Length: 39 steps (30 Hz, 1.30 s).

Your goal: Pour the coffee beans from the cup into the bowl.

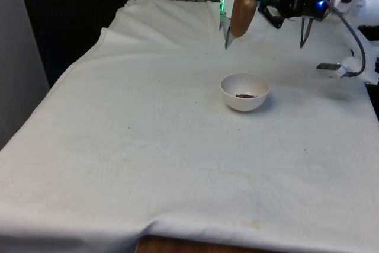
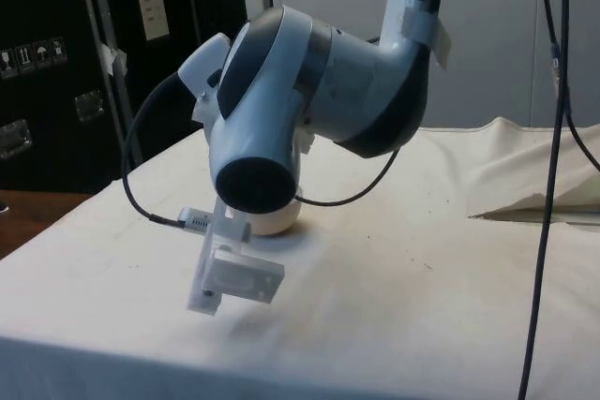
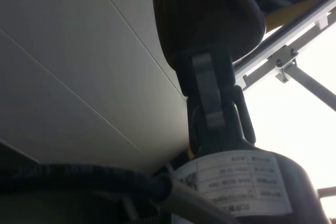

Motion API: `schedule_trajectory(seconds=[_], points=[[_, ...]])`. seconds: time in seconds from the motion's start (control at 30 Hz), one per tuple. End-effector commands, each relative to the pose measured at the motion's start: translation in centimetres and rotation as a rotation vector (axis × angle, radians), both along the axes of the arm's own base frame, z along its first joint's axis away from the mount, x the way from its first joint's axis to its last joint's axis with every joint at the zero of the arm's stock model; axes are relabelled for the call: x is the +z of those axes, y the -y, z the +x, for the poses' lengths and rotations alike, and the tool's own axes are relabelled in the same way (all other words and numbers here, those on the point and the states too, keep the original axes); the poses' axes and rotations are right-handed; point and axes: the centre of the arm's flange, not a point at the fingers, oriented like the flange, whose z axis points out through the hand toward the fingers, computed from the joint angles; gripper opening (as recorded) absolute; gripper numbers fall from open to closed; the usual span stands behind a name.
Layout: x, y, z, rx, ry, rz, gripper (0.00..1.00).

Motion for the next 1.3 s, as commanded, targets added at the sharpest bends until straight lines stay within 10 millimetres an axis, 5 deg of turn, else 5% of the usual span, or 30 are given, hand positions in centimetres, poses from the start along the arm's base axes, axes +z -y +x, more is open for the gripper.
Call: schedule_trajectory(seconds=[0.0, 1.27], points=[[0.4, 0.1, 0.2, -0.001, -0.001, 0.011, 0.00], [5.7, 5.0, 3.0, -0.064, 0.052, 0.148, 0.00]])
